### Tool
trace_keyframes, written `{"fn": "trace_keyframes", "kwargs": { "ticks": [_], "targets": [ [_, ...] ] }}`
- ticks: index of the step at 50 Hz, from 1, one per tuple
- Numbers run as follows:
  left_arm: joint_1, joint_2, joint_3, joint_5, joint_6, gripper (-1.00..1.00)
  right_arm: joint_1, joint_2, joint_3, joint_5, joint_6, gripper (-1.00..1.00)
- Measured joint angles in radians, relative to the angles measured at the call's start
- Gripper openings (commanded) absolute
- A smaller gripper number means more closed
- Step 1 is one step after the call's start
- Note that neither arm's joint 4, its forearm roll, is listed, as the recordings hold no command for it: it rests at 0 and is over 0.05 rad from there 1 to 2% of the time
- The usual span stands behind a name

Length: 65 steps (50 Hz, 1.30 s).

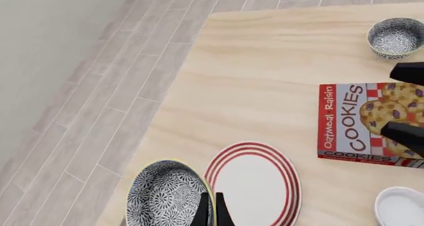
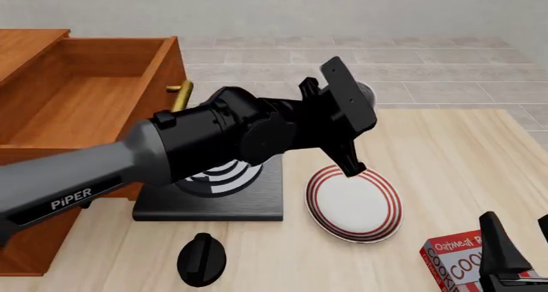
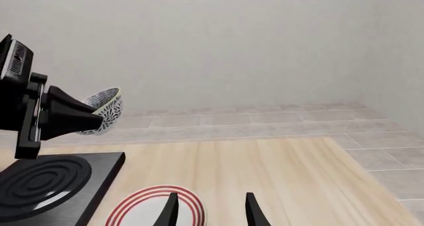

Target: Pick the akita bowl in the top layer of the wooden cabinet and place it on the plate.

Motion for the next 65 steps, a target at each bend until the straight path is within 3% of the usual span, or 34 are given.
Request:
{"fn": "trace_keyframes", "kwargs": {
  "ticks": [27,65],
  "targets": [
    [-0.046,0.079,-0.028,-0.005,0.001,-1.0,-0.001,0.0,-0.002,-0.003,0.005,1.0],
    [-0.056,0.224,-0.114,0.064,-0.085,-1.0,-0.001,0.0,-0.003,-0.006,0.007,1.0]
  ]
}}
